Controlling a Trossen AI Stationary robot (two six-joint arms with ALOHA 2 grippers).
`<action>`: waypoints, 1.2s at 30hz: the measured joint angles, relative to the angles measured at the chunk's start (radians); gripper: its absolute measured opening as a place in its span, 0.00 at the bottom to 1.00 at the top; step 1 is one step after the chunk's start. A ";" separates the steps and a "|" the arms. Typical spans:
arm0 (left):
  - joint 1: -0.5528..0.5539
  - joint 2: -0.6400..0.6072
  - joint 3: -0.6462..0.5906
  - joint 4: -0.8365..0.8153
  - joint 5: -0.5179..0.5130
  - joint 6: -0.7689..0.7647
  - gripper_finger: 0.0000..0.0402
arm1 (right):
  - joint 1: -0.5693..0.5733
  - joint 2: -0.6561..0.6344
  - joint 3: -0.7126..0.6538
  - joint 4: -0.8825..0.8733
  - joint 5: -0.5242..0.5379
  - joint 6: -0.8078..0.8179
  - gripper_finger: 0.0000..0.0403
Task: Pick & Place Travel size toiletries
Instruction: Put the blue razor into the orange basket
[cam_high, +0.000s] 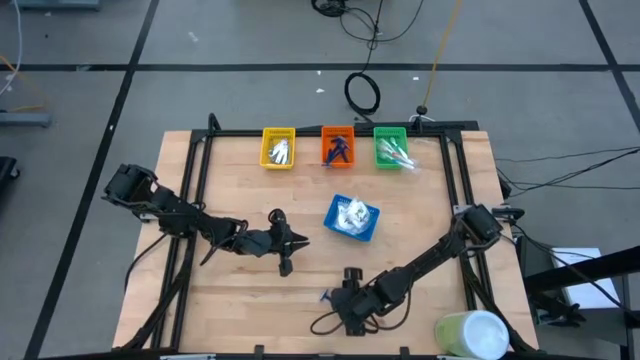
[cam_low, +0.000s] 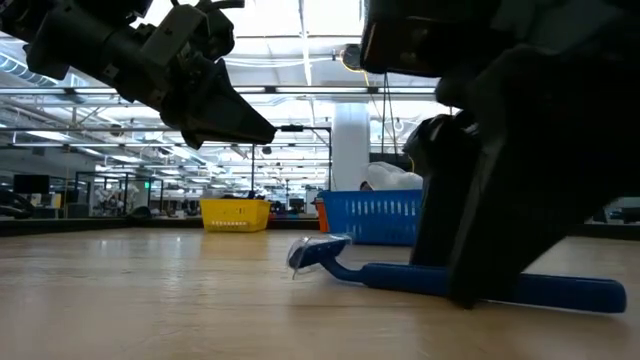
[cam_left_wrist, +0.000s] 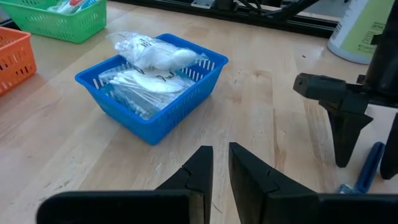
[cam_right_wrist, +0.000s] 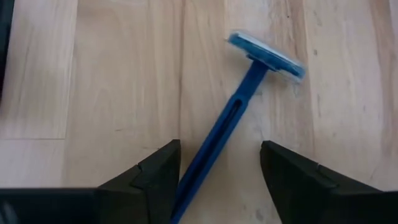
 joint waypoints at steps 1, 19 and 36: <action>0.000 0.000 0.000 0.000 0.000 0.000 0.13 | -0.005 0.000 0.000 -0.010 -0.022 0.000 0.51; 0.000 0.000 0.000 0.000 0.000 0.002 0.13 | -0.045 0.002 -0.002 -0.025 -0.101 -0.049 0.17; 0.000 0.000 0.000 -0.011 0.000 0.001 0.13 | -0.044 0.001 -0.003 -0.010 -0.106 -0.156 0.04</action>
